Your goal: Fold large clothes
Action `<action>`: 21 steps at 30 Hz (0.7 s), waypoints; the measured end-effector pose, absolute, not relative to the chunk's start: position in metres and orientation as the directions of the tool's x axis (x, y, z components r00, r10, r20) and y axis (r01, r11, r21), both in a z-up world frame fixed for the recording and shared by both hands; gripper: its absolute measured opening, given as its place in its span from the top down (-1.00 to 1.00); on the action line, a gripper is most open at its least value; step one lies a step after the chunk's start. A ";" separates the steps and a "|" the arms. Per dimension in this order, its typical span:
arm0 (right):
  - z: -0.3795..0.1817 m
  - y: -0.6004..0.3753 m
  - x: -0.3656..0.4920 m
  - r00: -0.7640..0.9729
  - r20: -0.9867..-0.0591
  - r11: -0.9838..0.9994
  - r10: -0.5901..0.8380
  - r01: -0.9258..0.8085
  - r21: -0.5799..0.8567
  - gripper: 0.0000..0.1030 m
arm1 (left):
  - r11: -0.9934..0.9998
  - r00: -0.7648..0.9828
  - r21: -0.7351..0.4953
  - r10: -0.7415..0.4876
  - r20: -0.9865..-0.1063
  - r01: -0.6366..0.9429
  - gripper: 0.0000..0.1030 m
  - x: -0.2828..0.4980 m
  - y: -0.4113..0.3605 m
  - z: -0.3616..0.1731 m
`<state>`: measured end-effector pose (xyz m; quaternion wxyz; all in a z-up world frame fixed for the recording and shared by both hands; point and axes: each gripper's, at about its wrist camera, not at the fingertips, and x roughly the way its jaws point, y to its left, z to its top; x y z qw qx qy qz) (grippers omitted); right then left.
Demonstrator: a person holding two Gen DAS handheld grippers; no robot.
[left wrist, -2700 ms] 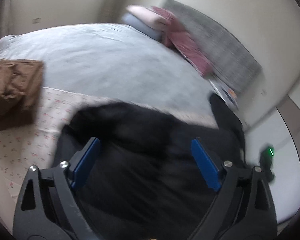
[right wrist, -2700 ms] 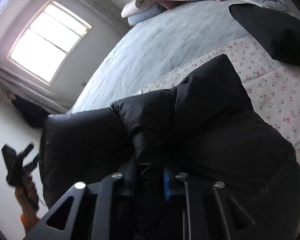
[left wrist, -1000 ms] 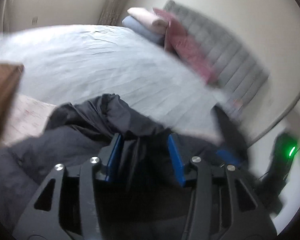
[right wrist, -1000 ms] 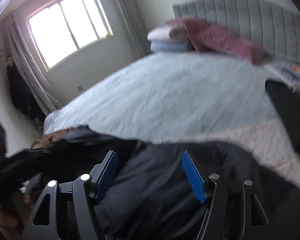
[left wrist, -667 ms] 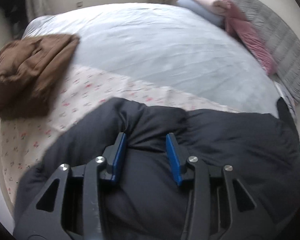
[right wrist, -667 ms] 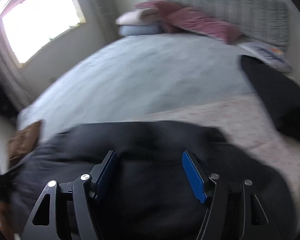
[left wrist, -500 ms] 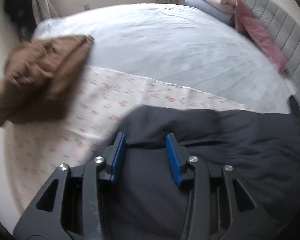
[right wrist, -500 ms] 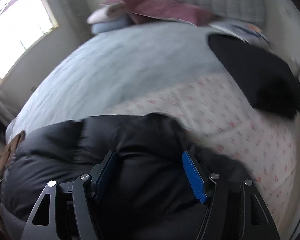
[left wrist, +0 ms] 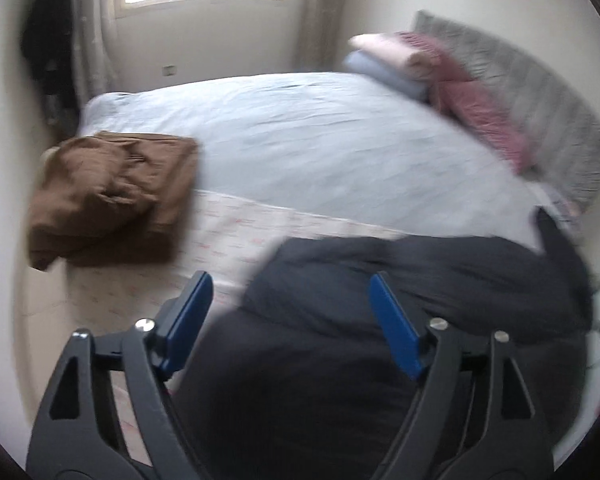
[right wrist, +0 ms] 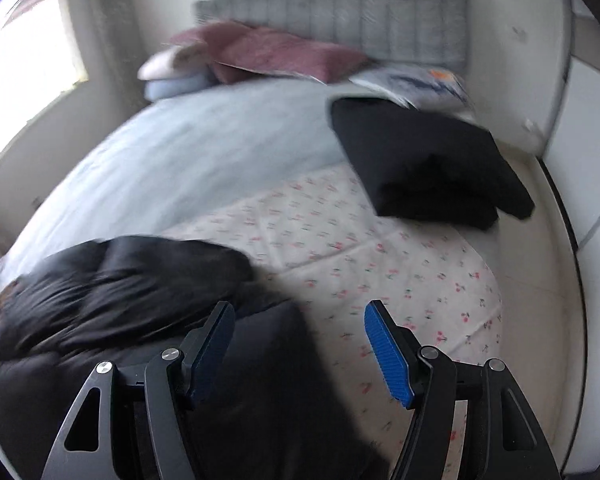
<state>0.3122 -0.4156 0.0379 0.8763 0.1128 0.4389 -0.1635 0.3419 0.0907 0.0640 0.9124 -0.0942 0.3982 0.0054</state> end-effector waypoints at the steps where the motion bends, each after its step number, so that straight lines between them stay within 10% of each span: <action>1: 0.045 -0.396 0.309 0.585 -0.795 0.936 -0.162 0.345 0.063 -0.36 | 0.982 0.682 -0.180 -0.098 -0.724 -0.050 -0.60 0.336 0.078 0.066; 7: 0.038 -0.307 0.303 0.605 -0.795 0.990 -0.029 0.129 0.063 -0.44 | 0.978 0.659 -0.138 -0.209 -0.722 0.158 -0.61 0.293 -0.009 0.049; 21: -0.037 -0.419 0.208 0.397 -0.898 0.930 -0.193 0.366 -0.038 -0.55 | 0.987 0.564 -0.050 0.045 -0.825 -0.150 -0.84 0.240 0.142 -0.027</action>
